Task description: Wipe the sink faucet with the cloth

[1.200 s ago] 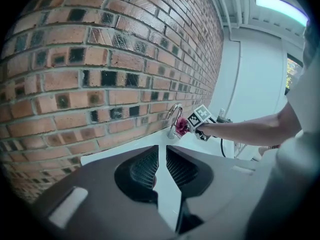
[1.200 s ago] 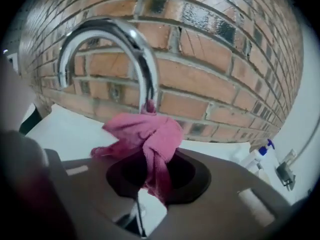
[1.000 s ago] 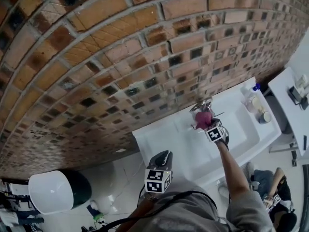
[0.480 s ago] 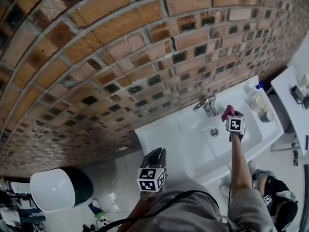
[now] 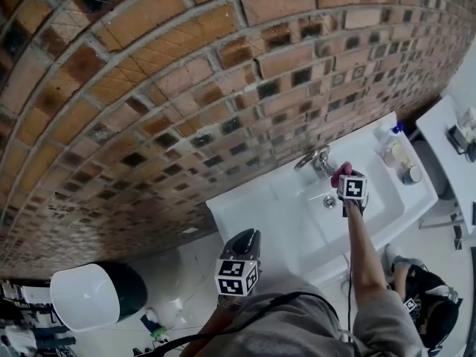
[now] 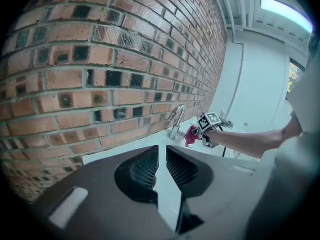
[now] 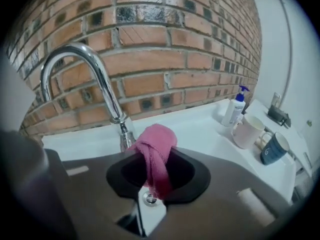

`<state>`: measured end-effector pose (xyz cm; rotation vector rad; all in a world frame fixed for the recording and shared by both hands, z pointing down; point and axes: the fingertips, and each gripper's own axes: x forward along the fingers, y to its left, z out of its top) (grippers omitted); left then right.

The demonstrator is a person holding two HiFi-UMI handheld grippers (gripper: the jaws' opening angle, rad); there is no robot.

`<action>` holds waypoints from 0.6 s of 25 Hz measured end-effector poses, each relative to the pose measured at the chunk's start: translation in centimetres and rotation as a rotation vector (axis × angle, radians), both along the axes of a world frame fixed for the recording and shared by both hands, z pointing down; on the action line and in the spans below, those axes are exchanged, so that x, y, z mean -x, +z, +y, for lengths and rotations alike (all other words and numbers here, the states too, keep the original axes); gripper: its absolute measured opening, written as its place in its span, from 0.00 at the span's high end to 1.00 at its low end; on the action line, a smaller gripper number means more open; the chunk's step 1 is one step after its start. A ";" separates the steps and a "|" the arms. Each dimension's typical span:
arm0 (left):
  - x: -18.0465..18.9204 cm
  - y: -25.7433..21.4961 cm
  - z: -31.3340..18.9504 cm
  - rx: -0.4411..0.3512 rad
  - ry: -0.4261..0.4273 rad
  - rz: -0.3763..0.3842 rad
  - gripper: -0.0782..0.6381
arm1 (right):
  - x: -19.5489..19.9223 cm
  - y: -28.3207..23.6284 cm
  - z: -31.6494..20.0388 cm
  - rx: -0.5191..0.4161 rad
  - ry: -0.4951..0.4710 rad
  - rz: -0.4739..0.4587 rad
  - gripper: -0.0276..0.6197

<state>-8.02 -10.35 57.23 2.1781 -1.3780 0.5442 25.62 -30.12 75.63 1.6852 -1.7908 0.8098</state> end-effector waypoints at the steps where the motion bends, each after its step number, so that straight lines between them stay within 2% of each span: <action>1: -0.1 0.0 -0.1 0.000 0.004 -0.002 0.80 | 0.2 0.0 -0.1 0.015 -0.024 0.010 0.84; 3: -0.5 0.1 -0.1 0.003 0.014 -0.003 0.80 | -0.3 0.4 0.3 0.029 -0.071 0.047 0.84; 5: -0.9 0.1 0.0 0.006 0.027 -0.002 0.80 | -1.2 -0.2 -0.1 -0.007 -0.093 0.099 0.84; 9: -0.8 0.0 0.1 0.003 0.027 -0.008 0.80 | -2.6 -1.7 -1.9 -0.028 -0.164 0.324 0.84; 11: -0.3 0.0 0.2 0.004 0.017 -0.013 0.80 | -3.2 -3.2 -2.4 -0.071 -0.180 0.432 0.84; 13: 0.3 0.1 0.2 0.005 0.004 -0.017 0.80 | -2.4 -5.5 -3.4 -0.154 -0.198 0.449 0.84; 15: 0.8 0.2 0.1 0.003 -0.012 -0.015 0.80 | 0.4 -6.6 -4.7 -0.169 -0.291 0.417 0.84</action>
